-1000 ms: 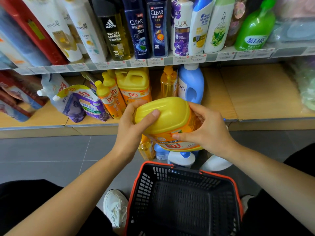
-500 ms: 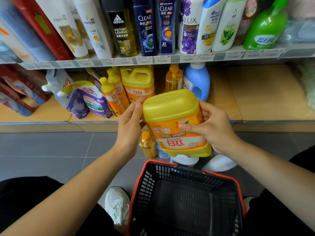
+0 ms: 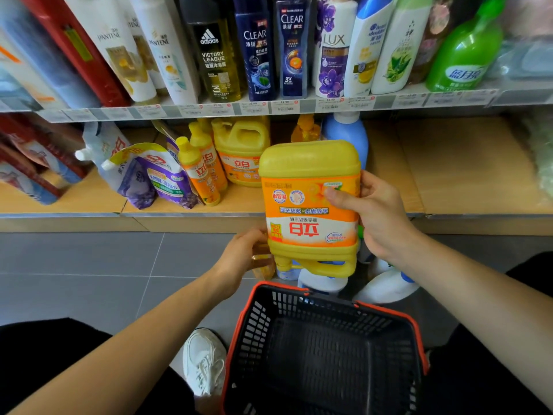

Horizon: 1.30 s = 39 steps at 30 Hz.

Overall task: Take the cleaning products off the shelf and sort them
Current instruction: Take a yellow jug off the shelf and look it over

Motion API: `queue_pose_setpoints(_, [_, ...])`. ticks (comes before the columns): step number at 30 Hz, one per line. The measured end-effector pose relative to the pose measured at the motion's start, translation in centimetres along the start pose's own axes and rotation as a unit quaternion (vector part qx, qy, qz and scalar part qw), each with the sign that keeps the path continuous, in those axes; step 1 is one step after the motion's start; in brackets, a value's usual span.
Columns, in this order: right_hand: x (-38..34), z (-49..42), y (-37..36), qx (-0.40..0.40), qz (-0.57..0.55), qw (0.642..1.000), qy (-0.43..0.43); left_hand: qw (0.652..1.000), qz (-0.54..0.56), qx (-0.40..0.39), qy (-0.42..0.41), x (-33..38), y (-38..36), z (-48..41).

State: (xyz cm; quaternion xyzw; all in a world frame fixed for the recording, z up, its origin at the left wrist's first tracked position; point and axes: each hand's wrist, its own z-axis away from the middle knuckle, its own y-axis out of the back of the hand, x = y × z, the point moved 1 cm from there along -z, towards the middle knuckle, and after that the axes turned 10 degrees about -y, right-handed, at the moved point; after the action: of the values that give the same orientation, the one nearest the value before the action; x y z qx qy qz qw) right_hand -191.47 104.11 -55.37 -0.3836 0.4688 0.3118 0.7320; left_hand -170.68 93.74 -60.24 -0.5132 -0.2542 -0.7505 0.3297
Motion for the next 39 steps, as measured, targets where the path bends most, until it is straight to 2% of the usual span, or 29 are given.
queue_pose_setpoints(3, [-0.2, -0.4, -0.3, 0.006, -0.033, 0.999, -0.003, 0.997, 0.034, -0.044, 0.055, -1.4, 0.3, 0.4])
queue_pose_setpoints(6, [-0.4, -0.9, -0.7, 0.015, -0.065, 0.998, -0.006, 0.991, 0.061, -0.111, 0.052, -2.2, 0.1, 1.1])
queue_pose_setpoints(9, [-0.2, -1.5, -1.2, 0.015, -0.088, 0.996, -0.016, 0.985, 0.151, -0.07, 0.035, -2.8, -0.4, 1.4])
queue_pose_setpoints(12, [0.0, -2.0, -1.9, 0.017, -0.099, 0.995, -0.026, 0.968, 0.243, -0.017, 0.063, -3.2, -0.8, 1.7])
queue_pose_setpoints(16, [0.4, -2.8, -3.1, 0.01, -0.112, 0.993, -0.03, 0.963, 0.252, -0.043, 0.079, -3.3, -1.4, 2.2])
queue_pose_setpoints(25, [0.8, -4.4, -4.2, -0.07, -0.097, 0.989, -0.084, 0.97, 0.238, 0.021, -0.033, -0.5, 2.8, 0.8])
queue_pose_setpoints(28, [1.9, -4.7, -4.4, -0.102, -0.123, 0.974, -0.163, 0.963, 0.252, 0.072, -0.062, 0.6, 3.9, 0.4])
queue_pose_setpoints(31, [3.9, -4.8, -5.1, -0.099, -0.084, 0.957, -0.258, 0.945, 0.287, 0.119, -0.1, 2.0, 5.5, 0.0])
queue_pose_setpoints(34, [6.6, -5.0, -5.9, -0.099, -0.04, 0.945, -0.308, 0.936, 0.277, 0.149, -0.16, 3.4, 7.2, -0.1])
queue_pose_setpoints(37, [8.9, -5.3, -6.2, -0.096, 0.026, 0.952, -0.291, 0.933, 0.232, 0.175, -0.213, 4.1, 8.8, 0.3])
queue_pose_setpoints(39, [10.0, -5.7, -6.1, -0.09, 0.133, 0.957, -0.241, 0.941, 0.188, 0.19, -0.208, 4.4, 10.2, 0.6])
